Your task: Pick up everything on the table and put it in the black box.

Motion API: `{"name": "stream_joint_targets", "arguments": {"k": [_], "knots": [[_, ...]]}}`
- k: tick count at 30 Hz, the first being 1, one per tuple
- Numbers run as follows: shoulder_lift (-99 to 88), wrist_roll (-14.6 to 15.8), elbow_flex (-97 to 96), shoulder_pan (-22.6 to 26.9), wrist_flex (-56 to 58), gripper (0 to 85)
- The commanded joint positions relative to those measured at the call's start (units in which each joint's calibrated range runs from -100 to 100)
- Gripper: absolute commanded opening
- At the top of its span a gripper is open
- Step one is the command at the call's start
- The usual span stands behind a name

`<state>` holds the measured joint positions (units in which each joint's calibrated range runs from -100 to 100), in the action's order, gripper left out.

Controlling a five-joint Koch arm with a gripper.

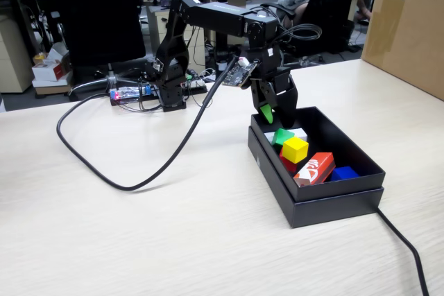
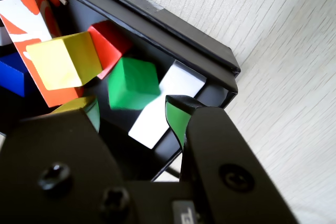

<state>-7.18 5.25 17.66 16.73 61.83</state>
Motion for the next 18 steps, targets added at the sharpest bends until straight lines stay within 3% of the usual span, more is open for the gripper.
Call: {"name": "stream_joint_targets", "arguments": {"k": [1, 3, 7, 15, 18], "knots": [[-3.4, -0.3, 1.0, 0.1, -0.3, 27.9], [-6.1, -0.3, 0.7, 0.1, -0.3, 28.5], [-14.9, -0.2, -1.3, 0.1, -0.3, 40.3], [-35.4, -0.4, -8.0, -3.5, -1.3, 42.8], [-42.2, -2.3, -14.4, -6.3, -5.6, 42.8]]}}
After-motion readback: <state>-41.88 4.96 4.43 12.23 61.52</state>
